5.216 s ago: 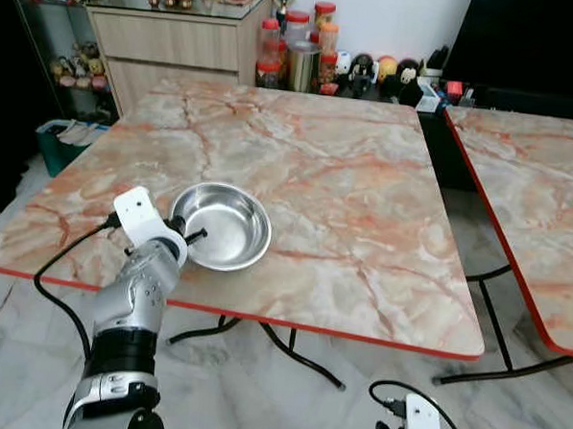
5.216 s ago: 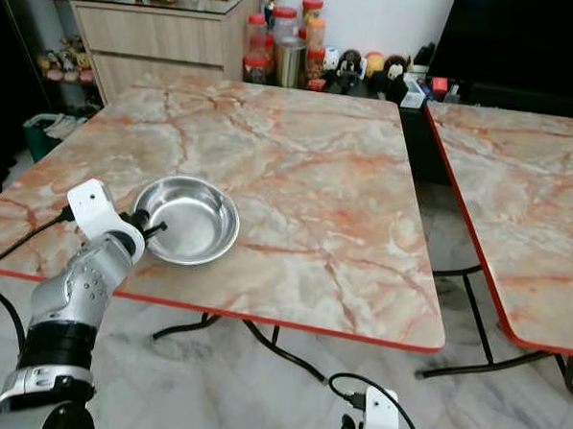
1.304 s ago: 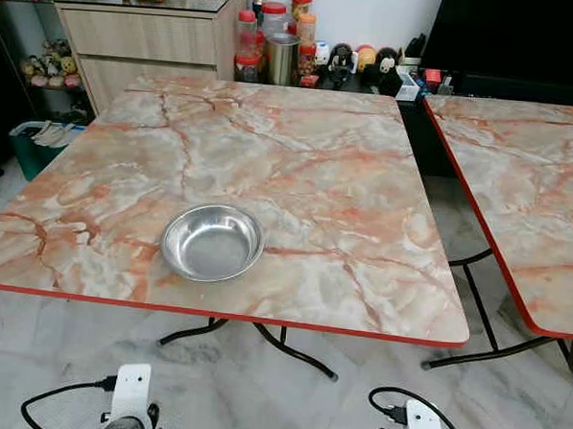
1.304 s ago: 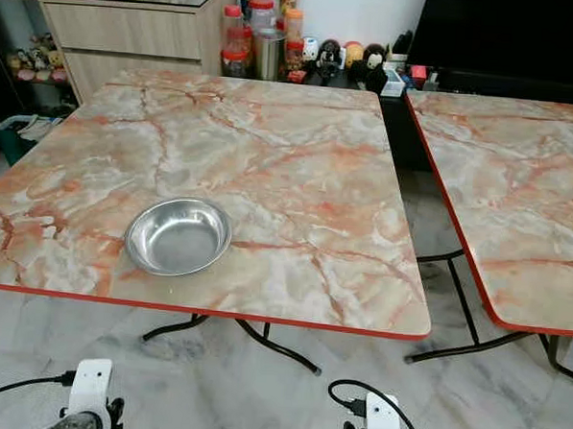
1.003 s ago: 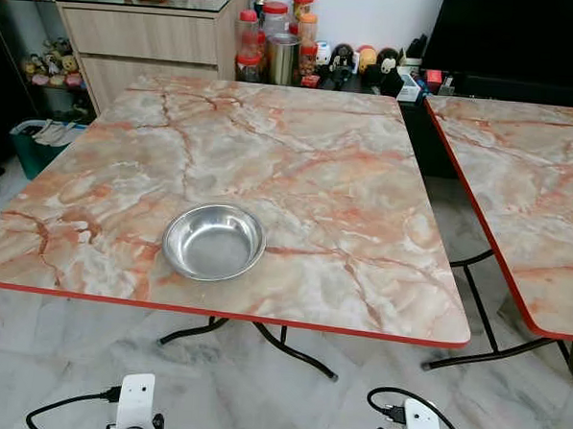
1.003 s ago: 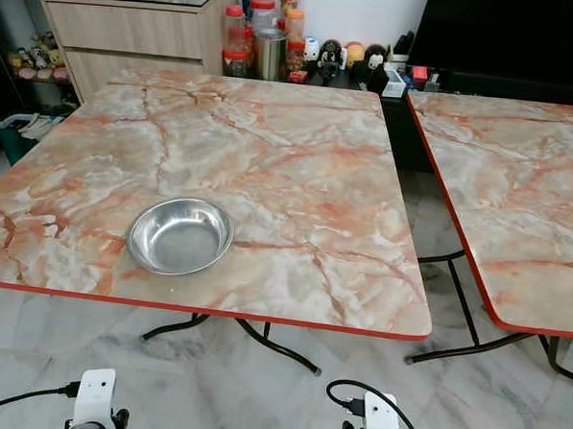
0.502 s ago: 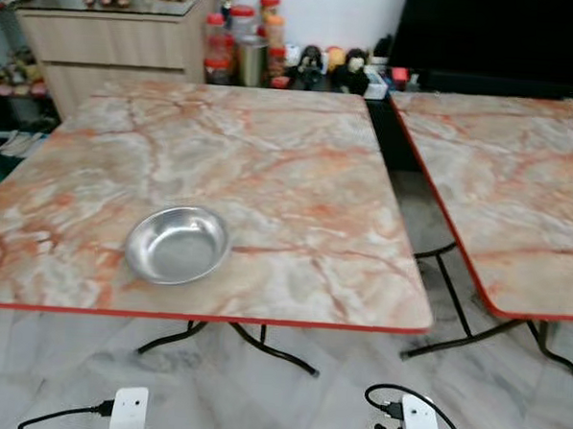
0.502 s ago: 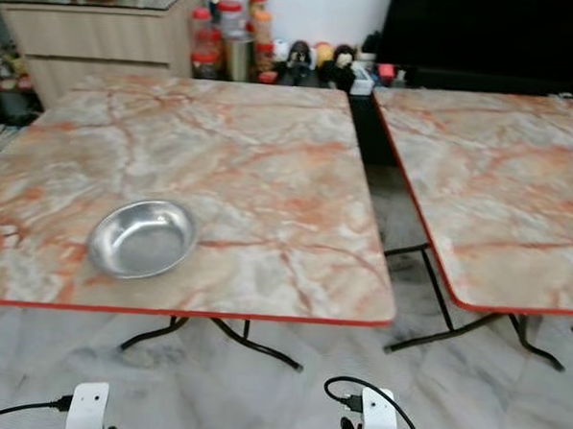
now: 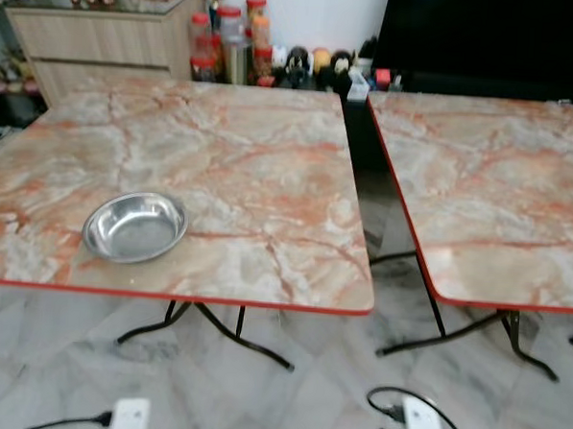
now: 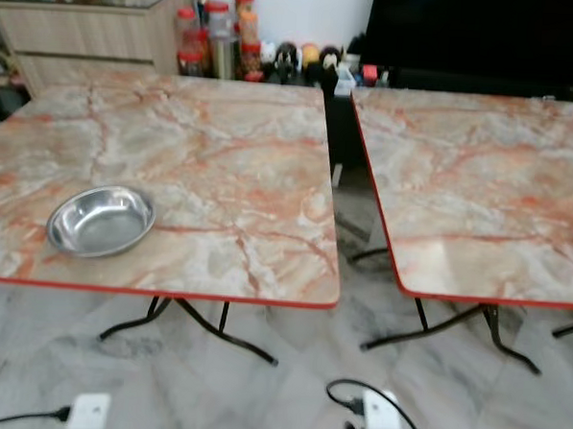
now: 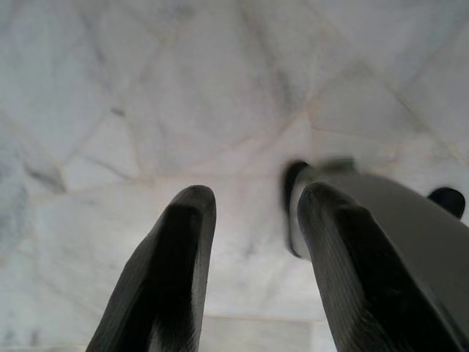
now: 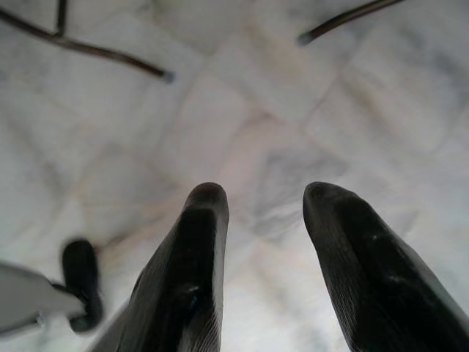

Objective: Setting the table

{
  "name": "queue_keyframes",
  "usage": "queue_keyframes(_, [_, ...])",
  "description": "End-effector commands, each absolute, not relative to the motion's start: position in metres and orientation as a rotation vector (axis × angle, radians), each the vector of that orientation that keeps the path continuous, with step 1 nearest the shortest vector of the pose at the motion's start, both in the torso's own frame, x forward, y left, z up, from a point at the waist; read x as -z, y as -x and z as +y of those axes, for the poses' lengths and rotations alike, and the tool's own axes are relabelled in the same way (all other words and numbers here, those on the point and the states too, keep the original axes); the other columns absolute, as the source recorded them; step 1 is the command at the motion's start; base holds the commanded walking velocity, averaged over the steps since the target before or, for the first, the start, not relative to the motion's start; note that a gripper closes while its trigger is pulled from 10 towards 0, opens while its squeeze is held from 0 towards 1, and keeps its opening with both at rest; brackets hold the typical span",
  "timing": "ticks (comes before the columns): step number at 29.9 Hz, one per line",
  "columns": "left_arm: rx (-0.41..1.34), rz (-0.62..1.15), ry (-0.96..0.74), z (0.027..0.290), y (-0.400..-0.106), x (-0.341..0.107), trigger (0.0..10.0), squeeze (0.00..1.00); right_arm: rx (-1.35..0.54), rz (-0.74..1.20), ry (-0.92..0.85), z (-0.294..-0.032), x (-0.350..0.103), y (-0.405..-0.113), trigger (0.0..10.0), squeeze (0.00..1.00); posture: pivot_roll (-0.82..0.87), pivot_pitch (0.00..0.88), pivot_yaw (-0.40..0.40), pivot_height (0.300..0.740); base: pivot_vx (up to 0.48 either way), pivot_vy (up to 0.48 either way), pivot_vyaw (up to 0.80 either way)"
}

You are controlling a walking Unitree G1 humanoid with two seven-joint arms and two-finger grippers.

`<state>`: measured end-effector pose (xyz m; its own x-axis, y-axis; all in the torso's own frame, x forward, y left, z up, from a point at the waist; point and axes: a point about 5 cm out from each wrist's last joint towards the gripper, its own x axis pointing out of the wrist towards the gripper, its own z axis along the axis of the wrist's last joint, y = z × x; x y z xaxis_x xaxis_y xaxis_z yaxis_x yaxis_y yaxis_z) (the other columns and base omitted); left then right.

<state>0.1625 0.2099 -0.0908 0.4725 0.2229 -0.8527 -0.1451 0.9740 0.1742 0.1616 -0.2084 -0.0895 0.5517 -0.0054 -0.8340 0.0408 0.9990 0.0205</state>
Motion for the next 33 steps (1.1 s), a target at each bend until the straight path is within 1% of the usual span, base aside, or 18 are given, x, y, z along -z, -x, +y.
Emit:
queue_keyframes(1, [-0.254, 1.075, -0.095, 0.2207, -0.1566, 0.0913, 10.0, 0.00, -0.001, 0.963, -0.042, -0.1987, 0.0873, -0.1700, 10.0, 0.00, 0.05, 0.000, -0.052, 0.740, 0.000, -0.435, 0.70])
queue_keyframes(3, [-0.253, 1.079, -0.093, 0.2200, -0.1552, 0.0920, 10.0, 0.00, 0.017, 0.966, -0.070, -0.1985, 0.0880, -0.1688, 10.0, 0.00, 0.06, 0.000, -0.052, 0.740, 0.000, -0.435, 0.33])
queue_keyframes(10, [-0.251, 1.082, -0.092, 0.2193, -0.1543, 0.0925, 10.0, 0.00, 0.014, 0.963, -0.075, -0.1980, 0.0880, -0.1687, 10.0, 0.00, 0.05, 0.000, -0.049, 0.740, 0.000, -0.433, 0.00])
queue_keyframes(16, [-0.243, 1.093, -0.099, 0.2184, -0.1527, 0.0934, 10.0, 0.00, -0.007, 0.960, -0.058, -0.1977, 0.0877, -0.1692, 10.0, 0.00, 0.05, 0.000, -0.047, 0.740, 0.282, -0.385, 0.00])
queue_keyframes(21, [-0.244, 1.102, -0.100, 0.2181, -0.1509, 0.0942, 10.0, 0.00, -0.015, 0.967, -0.042, -0.1981, 0.0879, -0.1686, 10.0, 0.00, 0.05, 0.000, -0.046, 0.740, 0.332, -0.343, 0.69])
queue_keyframes(23, [-0.241, 1.109, -0.103, 0.2177, -0.1495, 0.0949, 10.0, 0.00, 0.003, 0.971, -0.067, -0.1983, 0.0887, -0.1670, 10.0, 0.00, 0.05, 0.000, -0.046, 0.740, 0.341, -0.334, 0.00])
queue_keyframes(33, [-0.208, 1.104, -0.087, 0.2158, -0.1500, 0.0950, 10.0, 0.00, 0.001, 0.972, -0.064, -0.1982, 0.0887, -0.1670, 10.0, 0.00, 0.06, 0.000, -0.046, 0.740, 0.336, -0.339, 0.00])
